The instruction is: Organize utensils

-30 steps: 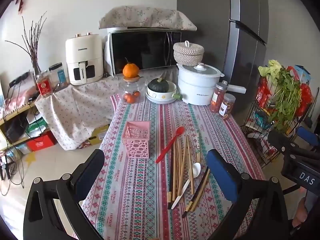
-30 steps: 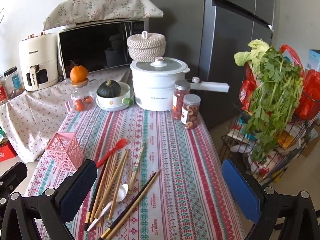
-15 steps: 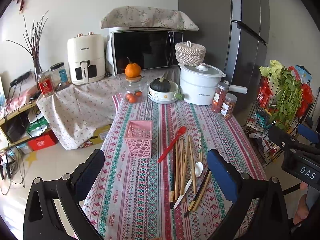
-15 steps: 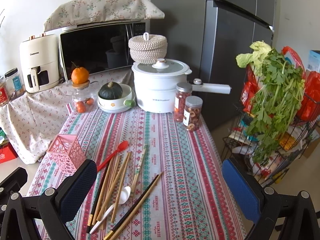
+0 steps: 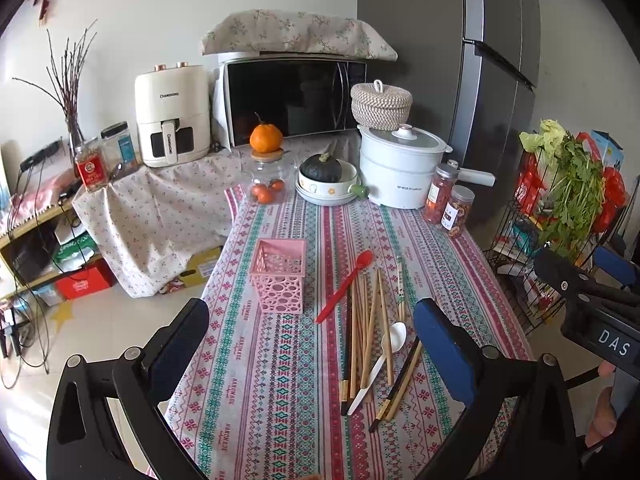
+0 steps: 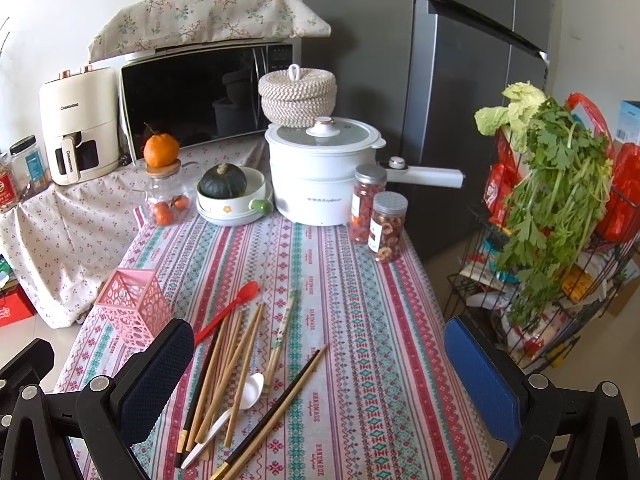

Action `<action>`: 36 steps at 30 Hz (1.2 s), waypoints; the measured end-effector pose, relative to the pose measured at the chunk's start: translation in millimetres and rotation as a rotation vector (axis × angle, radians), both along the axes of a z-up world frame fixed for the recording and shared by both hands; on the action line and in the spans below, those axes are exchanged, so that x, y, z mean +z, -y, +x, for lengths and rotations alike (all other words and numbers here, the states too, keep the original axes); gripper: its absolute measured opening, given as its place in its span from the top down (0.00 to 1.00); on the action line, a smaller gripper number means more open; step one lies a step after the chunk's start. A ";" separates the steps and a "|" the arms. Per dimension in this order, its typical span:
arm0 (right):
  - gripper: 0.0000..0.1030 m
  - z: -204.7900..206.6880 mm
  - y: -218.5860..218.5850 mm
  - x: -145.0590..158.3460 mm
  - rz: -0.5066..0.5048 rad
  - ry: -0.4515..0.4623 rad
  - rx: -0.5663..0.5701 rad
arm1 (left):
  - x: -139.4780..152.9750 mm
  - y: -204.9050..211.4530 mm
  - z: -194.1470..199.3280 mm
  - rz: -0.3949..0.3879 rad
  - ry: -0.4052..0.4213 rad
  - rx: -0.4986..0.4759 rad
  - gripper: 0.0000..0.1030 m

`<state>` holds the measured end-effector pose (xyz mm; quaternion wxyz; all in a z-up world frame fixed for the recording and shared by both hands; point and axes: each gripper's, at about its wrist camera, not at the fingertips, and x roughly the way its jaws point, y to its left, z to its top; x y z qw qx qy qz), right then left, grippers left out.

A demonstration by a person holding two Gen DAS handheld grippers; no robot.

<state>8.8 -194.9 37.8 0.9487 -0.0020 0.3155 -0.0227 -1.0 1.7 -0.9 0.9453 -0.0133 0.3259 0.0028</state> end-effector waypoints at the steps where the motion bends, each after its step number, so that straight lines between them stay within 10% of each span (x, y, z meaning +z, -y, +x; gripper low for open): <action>1: 0.00 -0.2 0.2 0.3 0.000 0.001 -0.001 | -0.2 -0.3 -0.2 0.000 0.000 0.000 0.00; 36: 0.00 -1.5 0.0 1.8 0.005 0.003 -0.006 | -1.4 3.8 0.0 0.003 -0.004 -0.003 0.00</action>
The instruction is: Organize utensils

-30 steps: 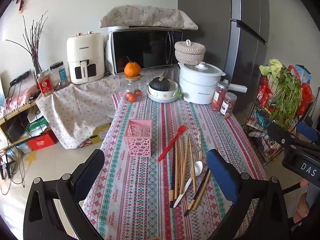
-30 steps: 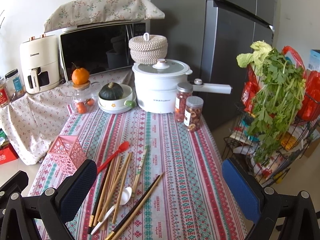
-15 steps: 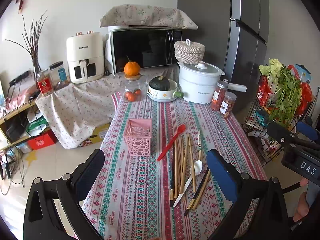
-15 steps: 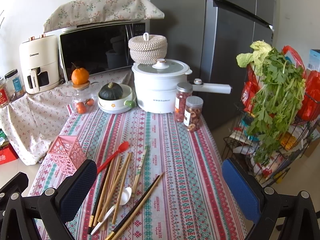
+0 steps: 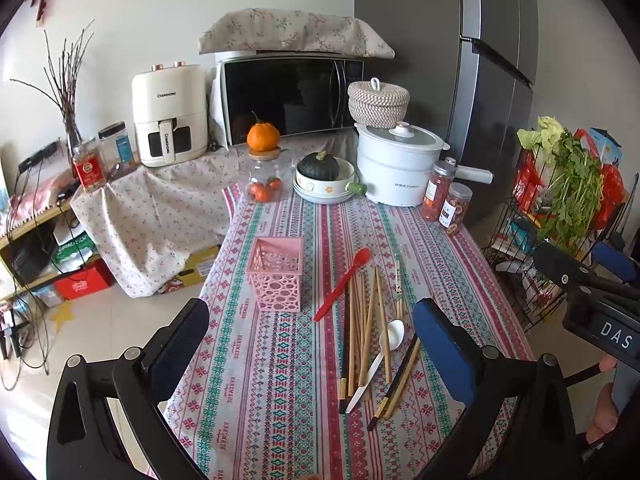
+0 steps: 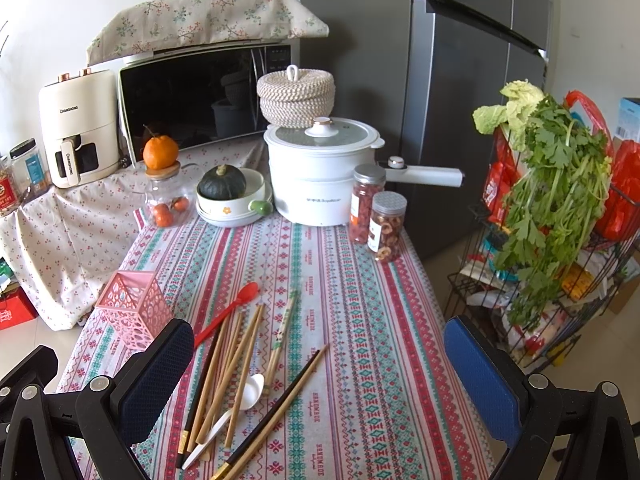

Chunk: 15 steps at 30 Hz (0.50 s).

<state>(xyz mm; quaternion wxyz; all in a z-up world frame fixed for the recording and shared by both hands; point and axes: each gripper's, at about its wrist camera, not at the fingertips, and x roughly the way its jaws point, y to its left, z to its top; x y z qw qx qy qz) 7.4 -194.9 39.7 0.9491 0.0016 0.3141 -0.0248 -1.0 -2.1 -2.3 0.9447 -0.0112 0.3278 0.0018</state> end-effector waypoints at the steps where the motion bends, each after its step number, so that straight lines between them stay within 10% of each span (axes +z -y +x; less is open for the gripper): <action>1: 0.00 0.2 0.3 0.0 -0.001 0.000 0.001 | -0.1 0.1 0.0 0.001 -0.001 0.000 0.00; 15: 0.00 6.8 -0.5 -5.9 0.009 -0.027 0.002 | -3.9 3.5 0.2 0.010 -0.006 0.000 0.00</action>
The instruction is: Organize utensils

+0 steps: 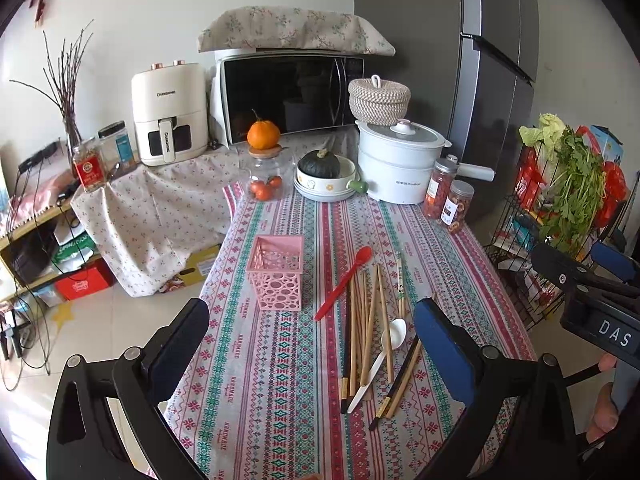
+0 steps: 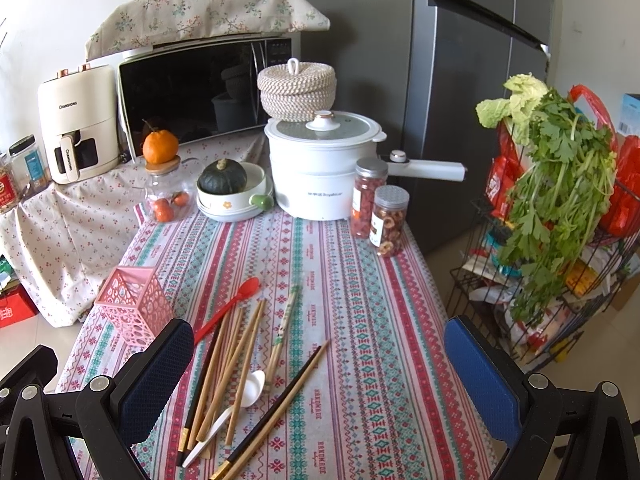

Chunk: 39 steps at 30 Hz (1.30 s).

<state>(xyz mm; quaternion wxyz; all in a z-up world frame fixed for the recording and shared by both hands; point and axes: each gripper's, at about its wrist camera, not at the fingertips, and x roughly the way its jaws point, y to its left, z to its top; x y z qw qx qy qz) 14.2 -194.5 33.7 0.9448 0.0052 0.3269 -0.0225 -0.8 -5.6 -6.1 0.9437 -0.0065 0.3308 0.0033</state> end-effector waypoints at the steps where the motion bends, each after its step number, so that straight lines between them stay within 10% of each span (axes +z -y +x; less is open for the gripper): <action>1: 0.00 1.6 0.4 -0.9 0.001 -0.004 -0.001 | -0.9 -0.2 1.7 0.002 0.000 0.002 0.00; 7: 0.00 34.6 17.7 -20.5 0.042 -0.079 -0.017 | -12.5 4.7 29.3 0.033 -0.001 -0.042 0.00; 15: 0.00 100.4 49.6 -74.4 0.154 -0.320 -0.019 | -62.2 25.3 113.3 -0.051 -0.272 -0.219 0.01; 28: 0.07 147.8 82.7 -132.5 0.269 -0.512 -0.024 | -167.5 57.5 240.9 -0.257 -0.592 -0.256 0.79; 39: 0.11 156.6 101.3 -137.0 0.357 -0.524 -0.023 | -212.2 92.4 281.3 -0.103 -0.661 -0.245 0.97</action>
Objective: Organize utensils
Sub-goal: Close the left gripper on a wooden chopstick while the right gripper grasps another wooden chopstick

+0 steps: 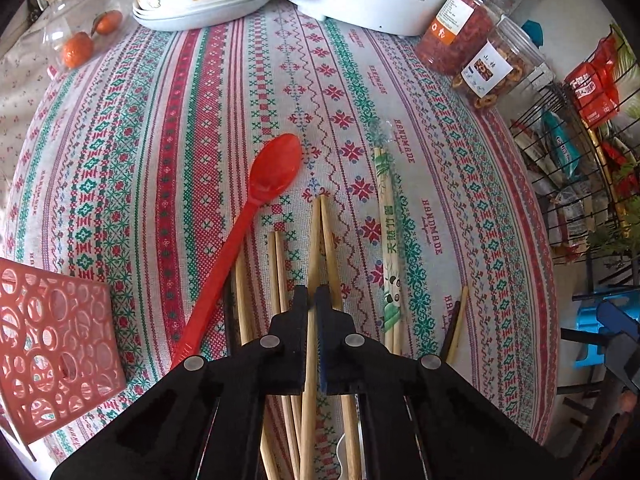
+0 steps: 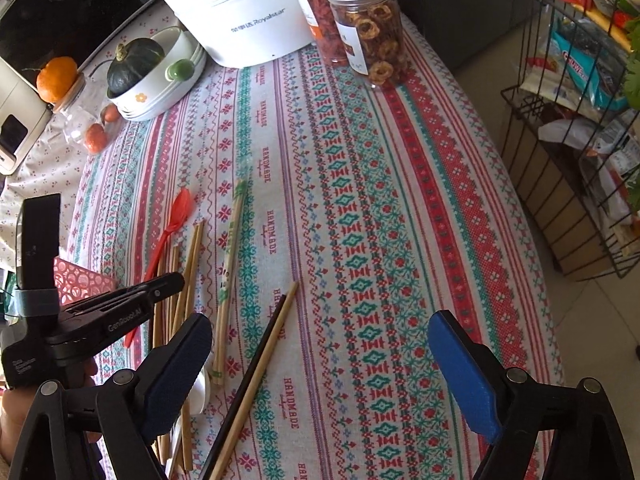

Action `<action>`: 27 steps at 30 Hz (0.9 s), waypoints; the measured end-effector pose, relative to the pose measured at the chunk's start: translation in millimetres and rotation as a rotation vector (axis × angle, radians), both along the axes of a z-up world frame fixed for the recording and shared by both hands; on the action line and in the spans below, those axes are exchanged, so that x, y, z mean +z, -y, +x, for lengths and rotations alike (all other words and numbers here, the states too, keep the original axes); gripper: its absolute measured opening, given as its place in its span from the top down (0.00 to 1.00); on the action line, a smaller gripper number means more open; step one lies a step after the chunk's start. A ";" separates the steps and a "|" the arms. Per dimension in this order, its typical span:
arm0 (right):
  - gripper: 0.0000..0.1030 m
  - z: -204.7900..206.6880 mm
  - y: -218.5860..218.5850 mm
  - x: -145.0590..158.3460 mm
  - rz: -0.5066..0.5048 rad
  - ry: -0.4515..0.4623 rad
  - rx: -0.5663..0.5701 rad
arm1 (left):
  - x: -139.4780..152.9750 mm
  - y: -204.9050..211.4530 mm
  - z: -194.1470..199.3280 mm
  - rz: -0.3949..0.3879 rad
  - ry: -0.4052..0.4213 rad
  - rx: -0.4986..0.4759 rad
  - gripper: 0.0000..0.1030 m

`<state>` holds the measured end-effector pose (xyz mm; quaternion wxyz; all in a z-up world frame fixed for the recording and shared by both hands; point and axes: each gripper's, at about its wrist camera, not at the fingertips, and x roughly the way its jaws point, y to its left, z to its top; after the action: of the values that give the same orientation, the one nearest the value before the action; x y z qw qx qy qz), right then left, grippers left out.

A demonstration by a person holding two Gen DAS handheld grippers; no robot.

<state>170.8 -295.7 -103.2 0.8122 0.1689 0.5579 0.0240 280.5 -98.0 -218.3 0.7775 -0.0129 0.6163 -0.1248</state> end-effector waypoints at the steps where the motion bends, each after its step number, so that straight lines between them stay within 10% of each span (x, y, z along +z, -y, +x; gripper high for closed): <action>1: 0.11 -0.1 -0.2 0.5 0.003 0.001 0.001 | -1.0 2.2 1.3 0.004 0.000 -0.001 0.97; 12: 0.12 0.1 -2.6 -2.5 0.037 0.000 -0.007 | -6.4 19.2 18.6 0.080 -0.052 -0.010 0.94; 27: 0.51 28.0 -64.1 -18.9 0.078 -0.016 0.103 | 118.4 -71.3 -97.5 -0.051 0.295 0.022 0.94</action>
<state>198.8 -231.7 -122.1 0.7983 0.1717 0.5708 0.0864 183.0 -26.7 -99.9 0.8602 -0.0210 0.4920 -0.1327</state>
